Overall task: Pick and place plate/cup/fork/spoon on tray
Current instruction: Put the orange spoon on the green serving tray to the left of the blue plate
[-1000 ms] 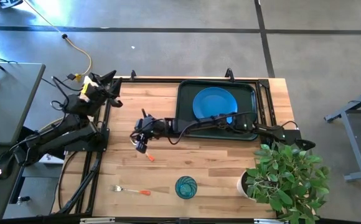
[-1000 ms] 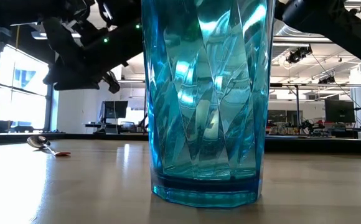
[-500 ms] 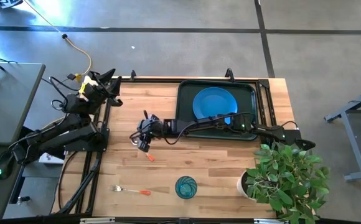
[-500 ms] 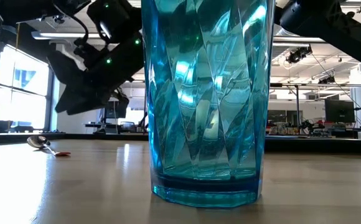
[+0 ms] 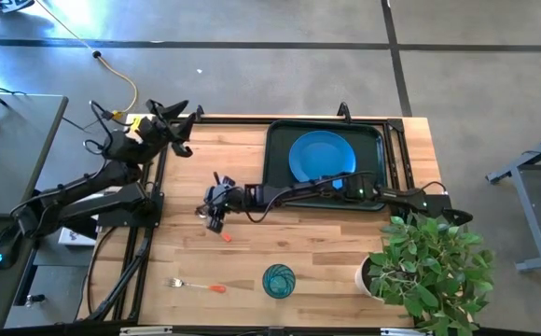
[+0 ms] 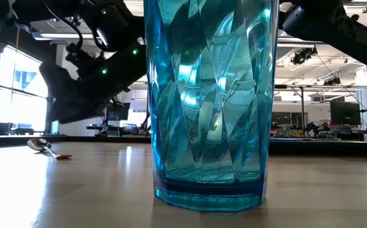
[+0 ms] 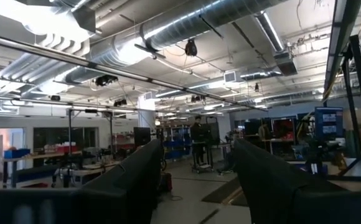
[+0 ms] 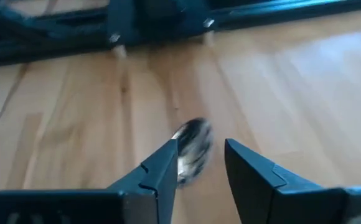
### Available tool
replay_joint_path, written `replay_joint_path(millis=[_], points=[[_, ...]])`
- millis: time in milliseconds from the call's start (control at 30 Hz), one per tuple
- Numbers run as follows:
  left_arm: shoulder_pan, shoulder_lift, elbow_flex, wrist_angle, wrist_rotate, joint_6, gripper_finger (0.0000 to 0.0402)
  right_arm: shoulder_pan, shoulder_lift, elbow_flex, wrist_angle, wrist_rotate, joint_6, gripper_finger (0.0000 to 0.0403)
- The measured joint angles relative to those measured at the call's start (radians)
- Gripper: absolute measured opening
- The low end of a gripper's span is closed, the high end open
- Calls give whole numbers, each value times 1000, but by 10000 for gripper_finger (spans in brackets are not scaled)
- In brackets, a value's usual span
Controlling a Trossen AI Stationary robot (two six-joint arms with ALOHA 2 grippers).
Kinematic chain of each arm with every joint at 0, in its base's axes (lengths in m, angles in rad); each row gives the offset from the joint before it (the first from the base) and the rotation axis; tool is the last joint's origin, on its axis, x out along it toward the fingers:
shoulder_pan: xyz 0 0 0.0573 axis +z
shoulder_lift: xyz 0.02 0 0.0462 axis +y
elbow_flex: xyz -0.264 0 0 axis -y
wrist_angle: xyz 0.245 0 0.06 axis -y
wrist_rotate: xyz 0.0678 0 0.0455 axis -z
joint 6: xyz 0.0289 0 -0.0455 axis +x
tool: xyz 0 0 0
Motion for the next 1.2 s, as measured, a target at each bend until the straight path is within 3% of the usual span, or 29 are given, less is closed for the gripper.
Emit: replay_joint_path(millis=[367, 500, 667, 900, 1033, 1200], points=[[1, 16, 2, 2, 15, 26, 193, -3, 10, 0, -78, 10, 11, 200], [1, 16, 2, 0, 15, 23, 193, -2, 10, 0, -140, -16, 10, 198], [1, 16, 2, -14, 15, 20, 193, -2, 10, 0, -247, 43, 11, 189], [1, 9, 2, -56, 8, 49, 193, -2, 8, 0, -278, 23, 57, 178], [1, 10, 55, -207, -36, 57, 193, -5, 9, 0, -222, -54, 63, 172], [1, 12, 117, -382, -95, 88, 193, 2, 9, 0, -192, -69, 63, 172]])
